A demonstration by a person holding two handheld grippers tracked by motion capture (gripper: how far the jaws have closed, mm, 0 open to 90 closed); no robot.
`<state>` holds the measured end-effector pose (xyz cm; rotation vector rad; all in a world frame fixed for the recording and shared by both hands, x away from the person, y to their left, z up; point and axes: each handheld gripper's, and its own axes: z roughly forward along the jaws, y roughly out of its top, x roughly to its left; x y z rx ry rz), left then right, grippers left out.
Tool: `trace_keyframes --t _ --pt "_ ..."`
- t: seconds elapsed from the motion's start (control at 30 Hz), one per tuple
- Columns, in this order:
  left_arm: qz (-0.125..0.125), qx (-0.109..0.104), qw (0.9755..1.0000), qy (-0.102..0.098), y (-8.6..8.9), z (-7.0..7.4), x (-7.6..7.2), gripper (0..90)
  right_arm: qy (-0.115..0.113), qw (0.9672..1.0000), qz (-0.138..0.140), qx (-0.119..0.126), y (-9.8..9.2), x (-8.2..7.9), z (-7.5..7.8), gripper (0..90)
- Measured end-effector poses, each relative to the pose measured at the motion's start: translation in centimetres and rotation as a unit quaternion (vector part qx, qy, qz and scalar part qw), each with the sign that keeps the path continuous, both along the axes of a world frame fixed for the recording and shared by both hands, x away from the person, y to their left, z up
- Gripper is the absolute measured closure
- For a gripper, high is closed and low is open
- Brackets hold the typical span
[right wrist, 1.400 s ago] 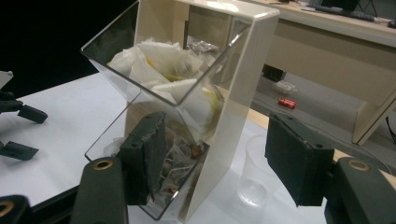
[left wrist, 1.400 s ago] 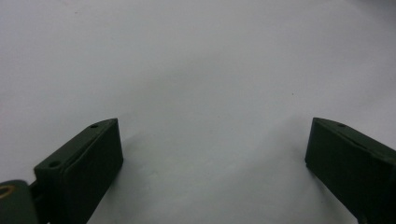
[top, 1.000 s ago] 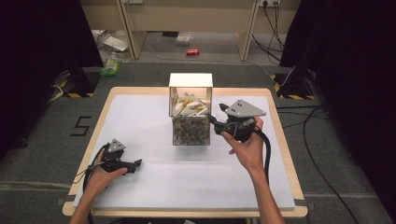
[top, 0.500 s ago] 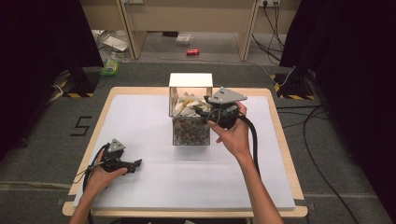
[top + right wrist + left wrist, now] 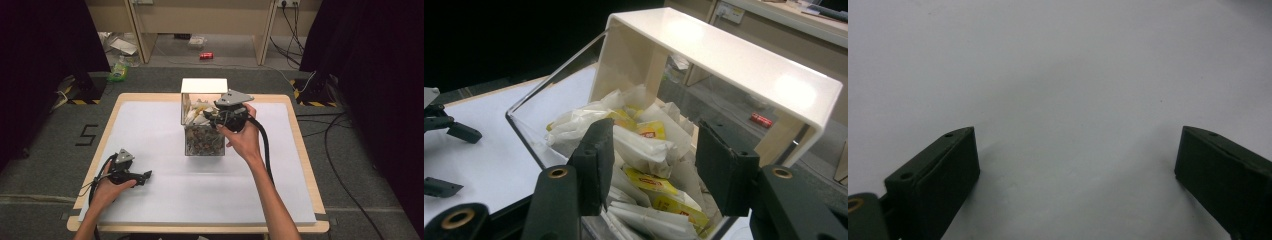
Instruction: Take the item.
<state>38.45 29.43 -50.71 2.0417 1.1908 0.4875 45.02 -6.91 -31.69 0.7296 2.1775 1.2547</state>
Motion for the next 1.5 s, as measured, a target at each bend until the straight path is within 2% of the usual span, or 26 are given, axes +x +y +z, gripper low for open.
trace_keyframes --t 0.13,0.23,0.27,0.33,0.37,0.4,0.47,0.5,0.6,0.77,0.9,1.03,1.5 --pt "0.000 -0.001 1.0000 0.000 0.0 0.0 0.0 3.3 0.003 1.0000 0.007 -0.006 0.2 0.3 -0.3 57.5" --pt "0.000 -0.001 1.0000 0.000 0.0 0.0 0.0 3.3 0.003 0.9998 0.017 -0.012 0.4 0.4 -0.5 64.4" --pt "0.000 -0.001 1.0000 0.000 0.0 0.0 0.0 3.3 0.006 0.9996 0.023 -0.017 0.6 0.4 -0.5 69.2" --pt "0.000 0.000 1.0000 0.000 0.0 0.0 0.0 3.3 0.001 0.9994 0.026 -0.025 0.8 0.2 -0.5 75.6" --pt "0.000 0.000 1.0000 0.000 0.0 0.0 0.0 3.3 0.001 0.9994 0.026 -0.025 0.8 0.2 -0.5 75.6" --pt "0.000 -0.001 1.0000 0.000 0.0 0.0 0.0 3.3 -0.005 0.9990 0.029 -0.033 1.0 0.1 -0.4 81.1" --pt "0.000 0.000 1.0000 0.000 0.0 0.0 0.0 3.3 -0.007 0.9990 0.029 -0.034 1.1 0.0 -0.3 83.2" --pt "0.000 0.000 1.0000 0.000 0.0 0.0 0.0 3.3 -0.013 0.9984 0.034 -0.043 1.3 -0.1 -0.3 87.4" --pt "0.000 -0.001 1.0000 0.000 0.0 0.0 0.0 3.3 -0.016 0.9979 0.035 -0.053 1.4 -0.1 -0.2 90.0" --pt "0.000 -0.001 1.0000 0.000 0.0 0.0 0.0 3.3 -0.023 0.9977 0.032 -0.055 1.4 -0.3 0.2 90.0" --pt "0.000 -0.001 1.0000 0.000 0.0 0.0 0.0 3.3 -0.025 0.9982 0.030 -0.046 1.1 -0.4 0.5 90.0" --pt "0.000 0.000 1.0000 0.000 0.0 0.0 0.0 3.3 -0.037 0.9985 0.028 -0.030 0.5 -0.8 1.4 90.0" --pt "0.000 0.000 1.0000 0.000 0.0 0.0 0.0 3.3 -0.072 0.9972 0.017 -0.006 -0.5 -1.8 4.2 90.0"
